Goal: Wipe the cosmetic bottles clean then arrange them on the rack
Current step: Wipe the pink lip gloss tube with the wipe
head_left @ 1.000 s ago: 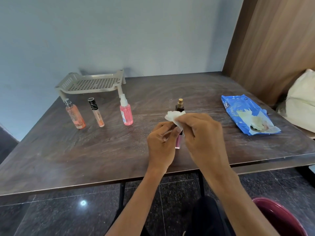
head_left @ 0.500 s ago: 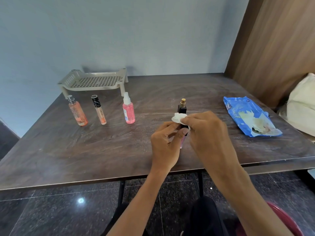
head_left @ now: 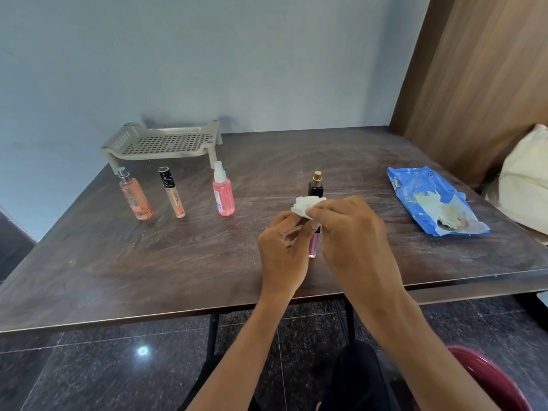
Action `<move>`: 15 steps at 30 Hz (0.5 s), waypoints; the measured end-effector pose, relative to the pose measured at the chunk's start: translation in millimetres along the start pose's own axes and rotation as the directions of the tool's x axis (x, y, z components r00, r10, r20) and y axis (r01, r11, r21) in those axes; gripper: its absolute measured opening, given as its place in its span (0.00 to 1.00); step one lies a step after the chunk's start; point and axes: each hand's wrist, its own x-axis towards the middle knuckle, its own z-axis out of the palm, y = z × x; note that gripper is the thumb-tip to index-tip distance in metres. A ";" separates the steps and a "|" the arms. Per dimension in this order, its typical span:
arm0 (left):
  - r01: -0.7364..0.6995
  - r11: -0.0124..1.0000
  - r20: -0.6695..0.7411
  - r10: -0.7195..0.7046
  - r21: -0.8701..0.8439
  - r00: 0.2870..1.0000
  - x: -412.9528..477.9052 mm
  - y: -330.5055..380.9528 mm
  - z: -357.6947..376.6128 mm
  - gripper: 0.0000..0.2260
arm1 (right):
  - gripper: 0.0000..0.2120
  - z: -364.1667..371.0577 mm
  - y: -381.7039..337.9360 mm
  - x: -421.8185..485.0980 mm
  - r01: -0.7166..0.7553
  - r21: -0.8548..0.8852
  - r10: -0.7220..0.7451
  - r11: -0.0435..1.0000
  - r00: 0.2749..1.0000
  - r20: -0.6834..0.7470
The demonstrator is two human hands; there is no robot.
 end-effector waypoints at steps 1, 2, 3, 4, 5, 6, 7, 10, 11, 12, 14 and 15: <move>0.012 1.000 0.001 -0.012 0.001 1.000 0.2 -0.3 0.2 0.08 | 0.14 -1.3 -1.0 -5.7 0.018 0.005 -0.018 1.000 1.000 -0.017; 0.020 1.000 0.005 -0.020 0.003 1.000 0.3 -0.2 0.2 0.08 | 0.14 -2.6 -1.0 -10.8 0.024 0.016 -0.024 1.000 0.999 -0.030; 0.023 1.000 0.010 -0.023 0.003 1.000 0.5 0.1 0.0 0.09 | 0.14 -3.6 0.0 -14.5 0.008 0.040 -0.007 0.999 0.999 -0.040; 0.024 1.000 0.017 -0.024 -0.002 1.000 0.8 1.2 -0.3 0.10 | 0.14 -4.6 1.6 -17.6 -0.039 0.084 0.043 0.996 0.998 -0.055; 0.026 1.000 0.025 -0.026 -0.016 0.999 0.8 2.1 -0.6 0.10 | 0.14 -6.1 2.8 -19.8 -0.121 0.154 0.133 0.981 0.989 -0.070; 0.031 0.999 0.036 -0.030 -0.040 0.999 0.5 3.5 -0.8 0.11 | 0.13 -7.8 3.4 -21.7 -0.235 0.248 0.260 0.940 0.963 -0.075; 0.040 0.997 0.048 -0.036 -0.067 0.998 0.2 4.6 -1.0 0.11 | 0.12 -8.8 4.2 -22.3 -0.357 0.348 0.402 0.867 0.914 -0.063; 0.073 0.994 0.106 -0.064 -0.078 0.992 0.6 6.4 -2.3 0.12 | 0.11 -3.4 10.6 -20.1 -0.593 0.607 0.720 0.530 0.693 0.049; 0.077 0.995 0.127 -0.068 -0.065 0.990 0.9 6.0 -2.8 0.13 | 0.10 -0.5 13.1 -18.6 -0.612 0.661 0.760 0.434 0.643 0.096; 0.076 0.996 0.144 -0.068 -0.050 0.987 1.4 5.6 -3.0 0.13 | 0.10 2.1 14.2 -16.6 -0.622 0.686 0.770 0.377 0.622 0.142; 0.065 0.998 0.165 -0.060 -0.025 0.984 1.4 5.2 -2.8 0.13 | 0.09 7.3 13.0 -14.4 -0.644 0.677 0.744 0.356 0.633 0.211; 0.059 0.998 0.174 -0.055 -0.016 0.983 1.2 5.4 -2.4 0.13 | 0.09 9.7 11.9 -14.6 -0.651 0.666 0.732 0.365 0.643 0.227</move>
